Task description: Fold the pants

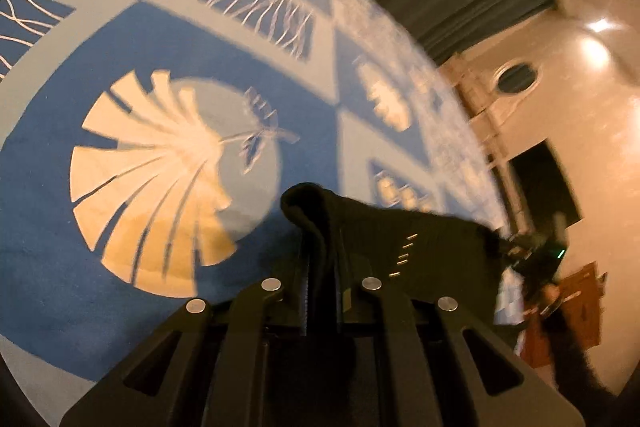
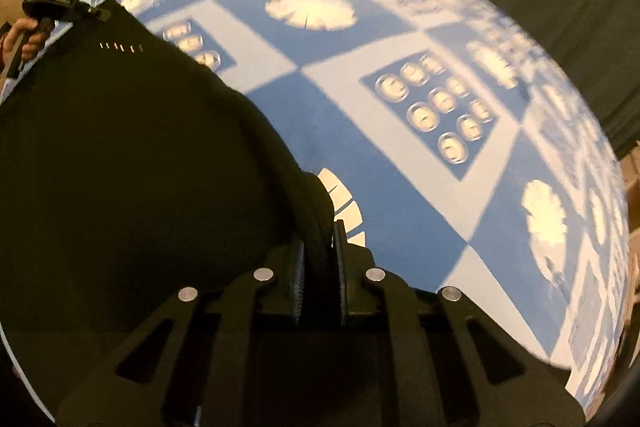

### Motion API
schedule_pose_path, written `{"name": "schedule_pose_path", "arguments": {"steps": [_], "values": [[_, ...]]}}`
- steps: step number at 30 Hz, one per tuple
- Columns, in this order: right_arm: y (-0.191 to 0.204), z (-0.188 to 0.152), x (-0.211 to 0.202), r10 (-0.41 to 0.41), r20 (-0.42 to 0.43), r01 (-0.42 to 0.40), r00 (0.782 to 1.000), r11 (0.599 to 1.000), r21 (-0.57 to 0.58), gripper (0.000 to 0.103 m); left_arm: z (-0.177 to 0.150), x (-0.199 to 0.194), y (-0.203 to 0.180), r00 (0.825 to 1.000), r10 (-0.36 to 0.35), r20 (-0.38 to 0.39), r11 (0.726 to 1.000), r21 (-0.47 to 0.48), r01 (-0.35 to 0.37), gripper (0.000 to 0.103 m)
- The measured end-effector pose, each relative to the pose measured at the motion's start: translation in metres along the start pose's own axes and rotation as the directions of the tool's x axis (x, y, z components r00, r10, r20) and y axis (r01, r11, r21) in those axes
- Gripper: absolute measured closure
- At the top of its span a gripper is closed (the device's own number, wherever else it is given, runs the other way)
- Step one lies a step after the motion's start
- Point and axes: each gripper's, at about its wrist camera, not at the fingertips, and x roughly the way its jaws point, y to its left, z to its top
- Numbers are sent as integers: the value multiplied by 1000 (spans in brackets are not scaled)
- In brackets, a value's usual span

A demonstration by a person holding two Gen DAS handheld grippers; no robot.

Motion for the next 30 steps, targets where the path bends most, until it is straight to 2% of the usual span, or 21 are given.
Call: {"name": "schedule_pose_path", "arguments": {"steps": [5,11,14,17,19,22,23,24,25,26,27,28,29,30], "values": [[40,-29,-53,-100,125,99,987,995,13,91,-13,-19,-27,996,-81,47,996,48,79,95],[94,-83,-105,-171,200,170,965,985,18,91,-49,-63,-55,974,-204,101,976,100,194,95],[123,-113,-119,-185,198,185,963,983,19,91,-79,-90,-56,963,-239,124,969,95,228,95],[145,-139,-119,-184,159,183,970,983,17,91,-114,-112,-44,962,-243,124,970,49,239,94],[157,-154,-114,-167,122,164,978,986,34,91,-133,-119,-31,969,-223,111,975,6,223,93],[167,-169,-100,-156,58,153,986,987,53,87,-165,-124,-8,975,-209,77,972,-93,216,84],[170,-172,-102,-163,62,159,985,985,65,83,-174,-122,-5,982,-185,45,976,-109,189,83],[171,-174,-104,-164,63,159,984,984,84,77,-187,-121,-2,993,-116,12,986,-116,117,77],[169,-174,-109,-149,59,140,987,981,132,74,-197,-122,0,998,-59,-1,991,-121,59,73],[167,-175,-114,-132,70,118,989,977,178,65,-210,-126,3,1000,-25,2,990,-139,25,70],[164,-176,-122,-109,96,83,989,965,247,49,-217,-133,6,999,-36,29,986,-165,40,70],[163,-180,-129,-92,116,53,989,952,302,40,-224,-141,8,996,-49,69,975,-211,62,70],[159,-184,-137,-57,154,-9,986,919,395,30,-228,-147,8,994,-58,96,966,-245,80,65],[155,-189,-142,-25,189,-68,982,879,471,30,-234,-155,6,985,-84,148,952,-279,123,56]]}}
